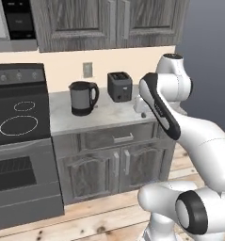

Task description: Navigate to the toaster.

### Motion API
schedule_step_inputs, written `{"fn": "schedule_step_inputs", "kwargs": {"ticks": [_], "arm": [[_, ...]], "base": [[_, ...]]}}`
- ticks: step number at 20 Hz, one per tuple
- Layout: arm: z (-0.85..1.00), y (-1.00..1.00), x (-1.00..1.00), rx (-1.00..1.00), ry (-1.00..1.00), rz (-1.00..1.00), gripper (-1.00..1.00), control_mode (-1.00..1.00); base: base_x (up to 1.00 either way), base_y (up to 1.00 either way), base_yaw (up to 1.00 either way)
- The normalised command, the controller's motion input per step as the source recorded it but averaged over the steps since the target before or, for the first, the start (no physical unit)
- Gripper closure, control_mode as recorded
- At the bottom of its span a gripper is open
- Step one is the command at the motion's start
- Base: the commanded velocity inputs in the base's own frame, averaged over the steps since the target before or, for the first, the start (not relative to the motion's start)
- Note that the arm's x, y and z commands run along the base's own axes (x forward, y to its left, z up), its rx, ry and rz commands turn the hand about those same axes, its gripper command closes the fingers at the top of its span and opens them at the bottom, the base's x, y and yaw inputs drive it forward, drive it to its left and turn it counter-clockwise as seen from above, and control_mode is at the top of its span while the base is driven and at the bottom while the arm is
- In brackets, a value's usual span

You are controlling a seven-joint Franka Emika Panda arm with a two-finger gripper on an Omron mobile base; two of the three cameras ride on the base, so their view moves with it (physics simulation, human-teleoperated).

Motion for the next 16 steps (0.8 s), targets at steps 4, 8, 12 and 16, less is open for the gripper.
{"fn": "schedule_step_inputs", "kwargs": {"ticks": [4, 8, 12, 16], "arm": [[0.00, 0.00, 0.00, 0.00, 0.00, 0.00, -1.00, 1.00], [0.00, 0.00, 0.00, 0.00, 0.00, 0.00, -1.00, 1.00], [0.00, 0.00, 0.00, 0.00, 0.00, 0.00, -1.00, 1.00], [0.00, 0.00, 0.00, 0.00, 0.00, 0.00, -1.00, 1.00]], "base": [[0.44, -0.64, 0.09], [0.08, -0.01, 0.01], [0.77, -0.02, 0.06], [0.88, -0.10, 0.07]]}}
